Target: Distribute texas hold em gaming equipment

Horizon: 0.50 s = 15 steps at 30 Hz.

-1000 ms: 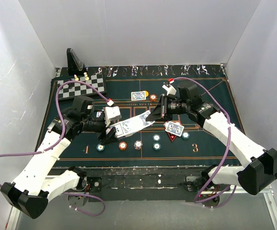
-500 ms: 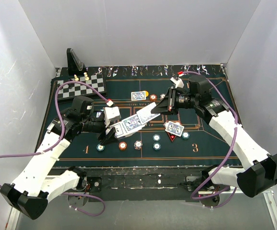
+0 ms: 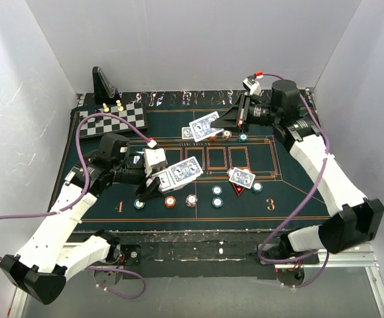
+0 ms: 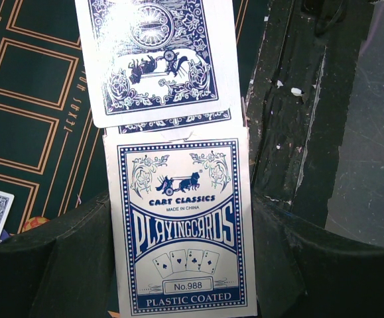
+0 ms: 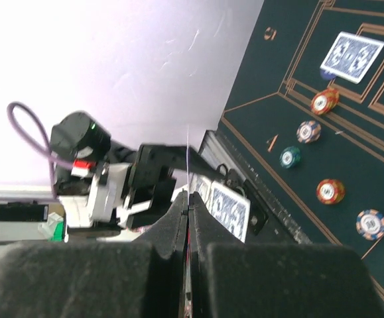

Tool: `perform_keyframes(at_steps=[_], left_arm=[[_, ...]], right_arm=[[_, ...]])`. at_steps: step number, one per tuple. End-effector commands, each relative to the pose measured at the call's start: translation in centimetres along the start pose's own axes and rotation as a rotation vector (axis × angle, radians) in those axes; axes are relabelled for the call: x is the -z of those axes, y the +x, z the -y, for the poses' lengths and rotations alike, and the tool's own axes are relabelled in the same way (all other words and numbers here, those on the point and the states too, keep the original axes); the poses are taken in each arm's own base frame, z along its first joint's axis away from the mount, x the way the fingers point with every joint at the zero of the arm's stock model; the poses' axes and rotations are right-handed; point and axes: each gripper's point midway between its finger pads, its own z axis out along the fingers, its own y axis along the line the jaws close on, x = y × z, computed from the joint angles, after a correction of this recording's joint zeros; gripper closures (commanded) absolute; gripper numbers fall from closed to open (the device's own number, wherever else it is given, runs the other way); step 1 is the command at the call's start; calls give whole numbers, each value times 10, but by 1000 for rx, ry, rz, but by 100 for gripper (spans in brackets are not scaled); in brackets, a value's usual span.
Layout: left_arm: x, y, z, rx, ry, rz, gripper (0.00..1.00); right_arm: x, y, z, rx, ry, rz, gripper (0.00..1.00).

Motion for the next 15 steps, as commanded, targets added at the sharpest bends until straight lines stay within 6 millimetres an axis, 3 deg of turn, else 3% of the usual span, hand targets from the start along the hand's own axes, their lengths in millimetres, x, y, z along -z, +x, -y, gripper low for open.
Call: perform_keyframes(at_steps=[1,7,11,12,15], left_arm=[[7,-11,5,-30,2,45,95],[10,-10,9,-22,8,41,95],[12,-9,12,-17,8,43,95],[12,-9,13,-15,9,42,95],[13,-10,14,-10,10,46,95]], right_arm=[[-28,-35,30,27,30,24,99],[-105,-59,105,2,104,-51,99],[-166,-56,142,-27,112,-123,99],[-180,-59,142,-18,91,-126,99],[-228,-44,168,-56,87,-187,99]])
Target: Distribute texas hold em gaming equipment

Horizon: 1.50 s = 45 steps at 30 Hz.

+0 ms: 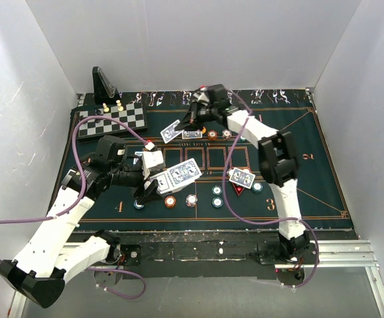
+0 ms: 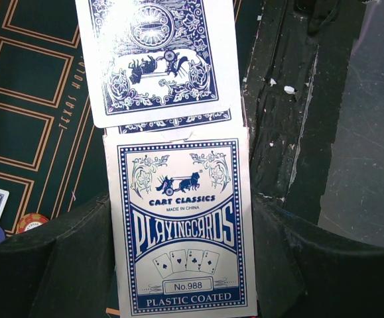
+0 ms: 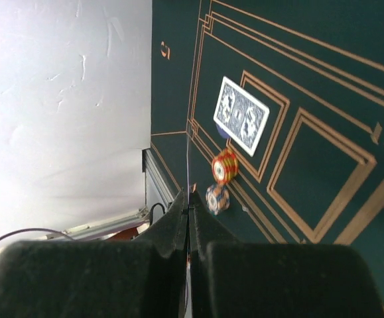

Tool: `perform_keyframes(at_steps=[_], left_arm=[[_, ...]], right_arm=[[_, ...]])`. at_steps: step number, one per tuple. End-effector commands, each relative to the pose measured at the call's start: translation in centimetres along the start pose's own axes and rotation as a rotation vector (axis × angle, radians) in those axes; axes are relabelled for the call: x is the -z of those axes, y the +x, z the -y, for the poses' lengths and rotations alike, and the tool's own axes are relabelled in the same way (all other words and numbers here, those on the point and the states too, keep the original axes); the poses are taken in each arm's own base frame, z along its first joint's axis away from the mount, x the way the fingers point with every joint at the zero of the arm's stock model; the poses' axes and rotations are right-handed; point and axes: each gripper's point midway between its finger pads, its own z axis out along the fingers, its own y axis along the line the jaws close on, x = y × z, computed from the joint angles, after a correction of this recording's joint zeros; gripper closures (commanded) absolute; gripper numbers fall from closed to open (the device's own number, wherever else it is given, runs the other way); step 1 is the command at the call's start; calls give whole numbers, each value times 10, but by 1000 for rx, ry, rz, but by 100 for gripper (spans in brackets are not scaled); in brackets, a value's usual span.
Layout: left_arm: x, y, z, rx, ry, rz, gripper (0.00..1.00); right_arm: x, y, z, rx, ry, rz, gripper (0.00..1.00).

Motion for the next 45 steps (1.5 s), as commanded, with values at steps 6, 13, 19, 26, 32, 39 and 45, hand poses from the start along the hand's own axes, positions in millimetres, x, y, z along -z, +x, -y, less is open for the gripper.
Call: perform_keyframes(at_steps=[6,13,19,26,32,39,45], left_arm=[[11,-18,7,-16,-5,59,95],[12,-15,8,-17,-8,58,95],[12,-14,9,-14,-8,55,95],[12,-12,9,-10,-9,48,95],[12,-14,8,-14,-14,54,95],[12,-13,9,-10,-12,53,95],[12,-12,9,-15,-14,54,95]], right_arm=[[-119,10,7,21,-21,-60,99],[-142,15,34,-38,39,-16,99],[-147,29,46,-45,92,-20,67],[-134,40,49,-25,165,-45,25],[-116,43,46,21,211,-32,20],[-77,46,10,109,186,-33,16],[-6,37,-37,131,80,28,13]])
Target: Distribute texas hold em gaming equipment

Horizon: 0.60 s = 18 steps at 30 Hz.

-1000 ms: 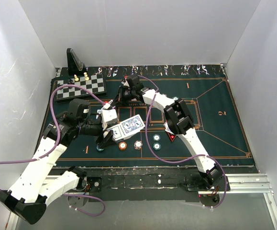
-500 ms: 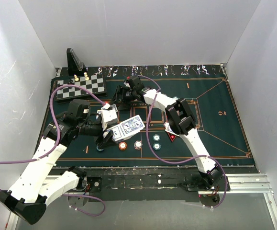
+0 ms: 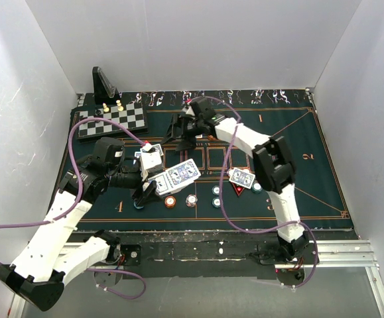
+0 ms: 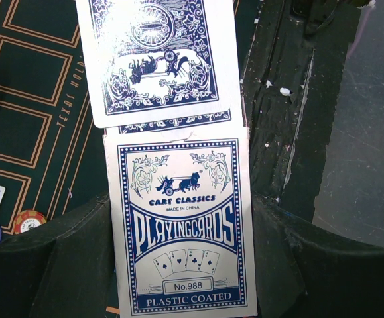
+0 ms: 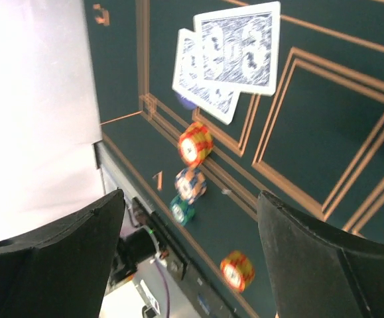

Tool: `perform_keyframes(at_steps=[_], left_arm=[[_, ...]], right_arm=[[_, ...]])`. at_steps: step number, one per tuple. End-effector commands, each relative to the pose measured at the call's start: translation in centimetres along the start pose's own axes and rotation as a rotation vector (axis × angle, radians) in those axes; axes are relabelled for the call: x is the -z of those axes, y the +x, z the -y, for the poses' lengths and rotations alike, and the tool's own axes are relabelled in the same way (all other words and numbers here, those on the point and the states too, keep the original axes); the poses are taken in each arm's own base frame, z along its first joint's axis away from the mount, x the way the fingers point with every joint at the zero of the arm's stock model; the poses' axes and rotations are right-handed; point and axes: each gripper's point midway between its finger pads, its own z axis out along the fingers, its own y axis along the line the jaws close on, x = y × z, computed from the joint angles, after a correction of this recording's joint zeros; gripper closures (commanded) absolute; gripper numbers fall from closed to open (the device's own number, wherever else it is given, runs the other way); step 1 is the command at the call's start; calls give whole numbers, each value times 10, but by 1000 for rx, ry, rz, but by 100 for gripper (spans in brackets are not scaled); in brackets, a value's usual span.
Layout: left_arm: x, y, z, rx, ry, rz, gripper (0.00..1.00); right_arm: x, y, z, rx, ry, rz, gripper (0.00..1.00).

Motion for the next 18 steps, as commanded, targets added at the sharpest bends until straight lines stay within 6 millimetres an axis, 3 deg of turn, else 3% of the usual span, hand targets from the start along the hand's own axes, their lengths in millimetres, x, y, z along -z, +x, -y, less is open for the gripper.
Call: perform_keyframes(at_steps=[1,4,10,15,18], left_arm=[[6,-10,3,-26,-5,39,95],[5,-9,3,-24,-2,38,95],[3,-8,2,-26,1,36,95],[1,-6,0,-27,3,29,95],[0,-6,-1,-26,3,28,95]], right_arm=[[92,-22,-57,95,-147,121,12],[136,-21,-69,107,-187,169,12],[202,9,-71,114,-222,210,11],[234,44,-72,130,-273,206,10],[240,67,-78,148,-316,171,9]])
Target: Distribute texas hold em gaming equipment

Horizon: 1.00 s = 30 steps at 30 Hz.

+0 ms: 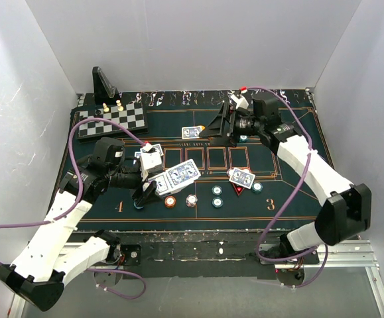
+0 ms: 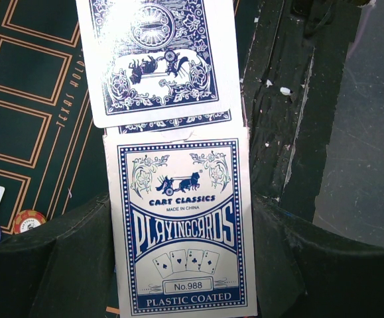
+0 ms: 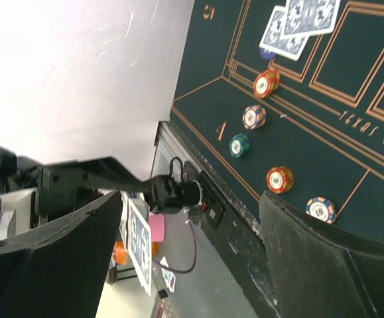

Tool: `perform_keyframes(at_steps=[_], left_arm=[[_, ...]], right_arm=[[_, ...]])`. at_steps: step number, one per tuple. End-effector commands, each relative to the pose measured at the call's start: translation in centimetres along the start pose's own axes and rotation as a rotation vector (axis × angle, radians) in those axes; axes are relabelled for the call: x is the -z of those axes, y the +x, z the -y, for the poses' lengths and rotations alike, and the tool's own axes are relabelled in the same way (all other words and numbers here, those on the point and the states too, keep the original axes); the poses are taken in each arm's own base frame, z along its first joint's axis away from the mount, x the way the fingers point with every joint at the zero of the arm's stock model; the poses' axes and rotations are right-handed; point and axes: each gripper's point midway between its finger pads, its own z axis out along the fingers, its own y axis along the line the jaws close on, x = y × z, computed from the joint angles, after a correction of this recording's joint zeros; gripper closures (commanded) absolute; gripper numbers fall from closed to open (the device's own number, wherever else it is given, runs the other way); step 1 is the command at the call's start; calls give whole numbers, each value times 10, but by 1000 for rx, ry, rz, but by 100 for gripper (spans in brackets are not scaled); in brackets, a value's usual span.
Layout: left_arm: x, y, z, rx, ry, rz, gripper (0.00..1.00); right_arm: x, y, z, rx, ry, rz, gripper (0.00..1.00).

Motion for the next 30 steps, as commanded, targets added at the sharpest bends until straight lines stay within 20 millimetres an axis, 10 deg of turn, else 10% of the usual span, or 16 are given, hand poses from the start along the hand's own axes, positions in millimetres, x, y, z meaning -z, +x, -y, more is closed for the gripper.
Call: perform_keyframes(at_steps=[1,24,30], left_arm=[[0,-7,-1,-26,2,28,95],[-1,-12,-7,-26,-8,34,95],[-1,-13,-7,-28,-9,36,95]], right_arm=[[17,30,-28,59,-104,-56,9],[-15,102,-26,83,-52,-251,8],[-16,101,-26,77,-47,-246,27]])
